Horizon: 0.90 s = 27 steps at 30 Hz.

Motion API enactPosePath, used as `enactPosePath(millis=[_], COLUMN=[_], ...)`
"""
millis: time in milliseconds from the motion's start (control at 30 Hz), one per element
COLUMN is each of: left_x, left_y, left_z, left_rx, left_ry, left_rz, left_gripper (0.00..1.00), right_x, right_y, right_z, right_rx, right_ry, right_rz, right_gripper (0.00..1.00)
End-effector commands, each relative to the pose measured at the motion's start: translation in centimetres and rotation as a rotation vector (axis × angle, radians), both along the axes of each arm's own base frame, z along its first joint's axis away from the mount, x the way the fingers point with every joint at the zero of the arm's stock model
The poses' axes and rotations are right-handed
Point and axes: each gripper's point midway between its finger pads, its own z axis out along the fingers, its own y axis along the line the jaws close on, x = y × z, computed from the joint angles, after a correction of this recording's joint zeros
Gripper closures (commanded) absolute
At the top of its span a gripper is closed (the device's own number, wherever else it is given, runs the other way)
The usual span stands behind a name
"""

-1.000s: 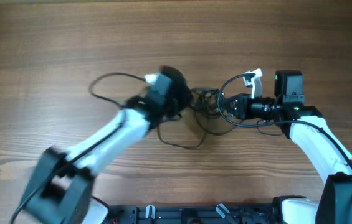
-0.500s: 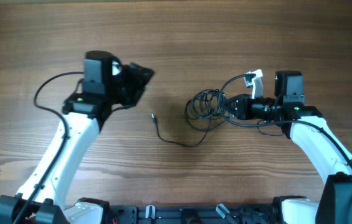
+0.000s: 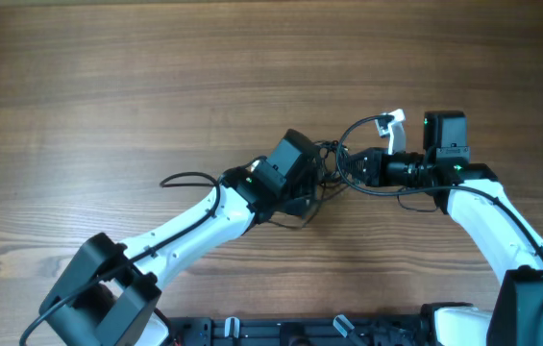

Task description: Untangle cables

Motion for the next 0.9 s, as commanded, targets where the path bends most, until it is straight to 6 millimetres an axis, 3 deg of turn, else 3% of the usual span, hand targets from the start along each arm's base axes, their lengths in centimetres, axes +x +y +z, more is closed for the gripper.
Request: enactPosePath(millis=[0,100,167,233,300,400,433,500,533,600,700,767,867], left_x=[3.8,8.0,8.8,7.2,4.2,2.7,2.7,3.9,4.6,5.5,6.8,7.9,9.0], left_y=[2.1,1.2,-0.3,-1.5,-3.9,-6.7,-6.7,-4.6,-2.2,3.3,8.3,10.5,11.9], left_z=[0.9,6.8,10.2,10.7,9.9,13.8,14.4,13.1,10.8,6.4,4.5,4.3,3.4], left_rx=[0.087,-0.066,-0.197,-0.261,-0.290,-0.405,-0.405,-0.313,-0.237,-0.094,0.018,0.080,0.196], left_ry=[-0.174,-0.413,-0.534,-0.539,-0.518,-0.689,-0.751,-0.808,-0.763,-0.625,-0.617,-0.661,-0.647], left_rz=[0.044,-0.019,-0.142,-0.296,-0.456,-0.581,-0.624,-0.697,-0.721,-0.726,-0.741,-0.754,-0.716], left_gripper=[0.96,0.96,0.96,0.96,0.96,0.96,0.96,0.96,0.96,0.96,0.96,0.96,0.94], right_x=[-0.2,-0.2,0.0,0.0,0.7,1.6,2.0,1.7,1.5,0.6,-0.7,-2.5,-3.5], right_y=[-0.1,-0.4,-0.7,-0.7,-0.7,-2.0,-2.8,-3.6,-3.6,-2.0,-2.4,-0.8,0.1], right_z=[0.0,-0.5,-0.8,-0.7,-0.3,-1.2,-1.8,-2.5,-2.4,0.1,0.9,4.3,9.1], right_rx=[-0.001,-0.033,-0.055,-0.052,-0.025,-0.059,-0.097,-0.140,-0.120,0.016,0.064,0.267,0.501], right_ry=[0.007,-0.002,0.002,0.004,0.022,0.112,0.129,0.148,0.158,0.026,-0.048,-0.156,-0.311], right_rz=[0.000,-0.003,-0.018,-0.023,-0.067,-0.217,-0.274,-0.297,-0.284,-0.078,0.026,0.174,0.313], right_gripper=[0.96,0.96,0.96,0.96,0.96,0.96,0.96,0.96,0.96,0.96,0.96,0.96,0.96])
